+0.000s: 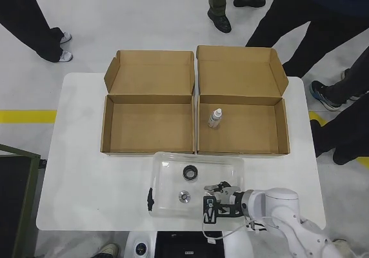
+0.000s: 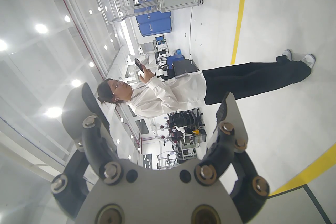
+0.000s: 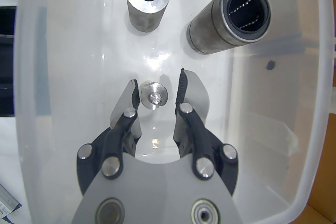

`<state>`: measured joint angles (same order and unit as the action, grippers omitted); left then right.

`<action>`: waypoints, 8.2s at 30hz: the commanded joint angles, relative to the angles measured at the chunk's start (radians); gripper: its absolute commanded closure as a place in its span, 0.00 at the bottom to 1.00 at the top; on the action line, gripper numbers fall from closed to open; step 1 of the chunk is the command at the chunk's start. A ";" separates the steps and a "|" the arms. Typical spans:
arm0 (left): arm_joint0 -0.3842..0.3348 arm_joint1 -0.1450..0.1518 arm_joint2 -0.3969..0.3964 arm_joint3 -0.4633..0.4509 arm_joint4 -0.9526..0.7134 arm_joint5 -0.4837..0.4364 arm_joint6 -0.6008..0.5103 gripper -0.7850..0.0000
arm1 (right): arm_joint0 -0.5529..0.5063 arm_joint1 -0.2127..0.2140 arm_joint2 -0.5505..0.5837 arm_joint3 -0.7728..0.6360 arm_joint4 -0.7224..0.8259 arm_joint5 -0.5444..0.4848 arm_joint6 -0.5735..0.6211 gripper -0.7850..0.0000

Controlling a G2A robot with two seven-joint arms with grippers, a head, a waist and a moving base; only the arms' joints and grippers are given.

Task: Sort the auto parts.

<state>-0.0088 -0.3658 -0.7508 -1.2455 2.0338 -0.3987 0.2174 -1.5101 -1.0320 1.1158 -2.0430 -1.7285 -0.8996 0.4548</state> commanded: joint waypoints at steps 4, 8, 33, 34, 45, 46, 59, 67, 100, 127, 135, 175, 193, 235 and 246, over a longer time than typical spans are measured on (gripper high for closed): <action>0.000 0.000 0.000 0.000 0.000 0.000 0.000 0.00 | 0.005 0.001 -0.003 0.007 0.007 -0.003 0.006 0.94; 0.000 0.000 0.000 0.000 0.000 0.000 0.000 0.00 | 0.005 0.003 0.002 0.007 0.029 -0.006 0.008 1.00; 0.000 0.000 0.000 0.000 0.000 0.000 0.000 0.00 | -0.034 0.016 0.226 -0.116 0.634 0.135 -0.074 1.00; 0.000 0.000 0.000 0.000 0.000 0.000 0.000 0.00 | -0.034 0.015 0.231 -0.107 0.677 0.148 -0.089 1.00; 0.000 0.000 0.000 0.000 0.000 0.000 0.000 0.00 | -0.008 0.008 0.280 -0.012 0.967 0.271 -0.177 1.00; 0.000 0.000 0.000 0.000 0.000 0.000 0.000 0.00 | -0.007 0.007 0.280 0.001 0.995 0.287 -0.183 1.00; 0.000 0.000 0.000 0.000 0.000 0.000 0.000 0.00 | 0.012 -0.004 0.308 0.063 1.138 0.381 -0.264 1.00; 0.000 0.000 0.000 0.000 0.000 0.000 0.000 0.00 | 0.019 -0.004 0.340 0.078 1.205 0.344 -0.264 1.00; 0.000 0.000 0.000 0.000 0.000 0.000 0.000 0.00 | 0.240 -0.003 0.206 0.251 0.590 0.291 -0.064 1.00; 0.000 0.000 0.000 0.000 0.000 0.000 0.000 0.00 | 0.420 -0.036 0.005 0.422 0.447 0.313 0.031 0.74; 0.000 0.000 0.000 0.000 0.000 0.000 0.000 0.00 | 0.424 -0.040 0.003 0.413 0.464 0.324 0.021 0.62; 0.000 0.000 0.000 0.000 0.000 0.000 0.000 0.00 | 0.051 0.006 0.047 -0.122 0.505 0.177 -0.001 0.44; 0.000 0.000 0.000 0.000 0.000 0.000 0.000 0.00 | 0.171 -0.021 -0.115 0.054 0.417 0.209 -0.047 0.42; 0.000 0.000 0.000 0.000 0.000 0.000 0.000 0.00 | 0.277 -0.049 -0.194 0.256 0.378 0.236 -0.076 0.29; 0.000 0.000 0.000 0.000 0.000 0.000 0.000 0.00 | 0.289 -0.057 -0.206 0.295 0.395 0.246 -0.097 0.44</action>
<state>-0.0088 -0.3658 -0.7508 -1.2455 2.0338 -0.3987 0.2174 -1.2221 -1.0881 0.9109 -1.7509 -1.3352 -0.6532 0.3616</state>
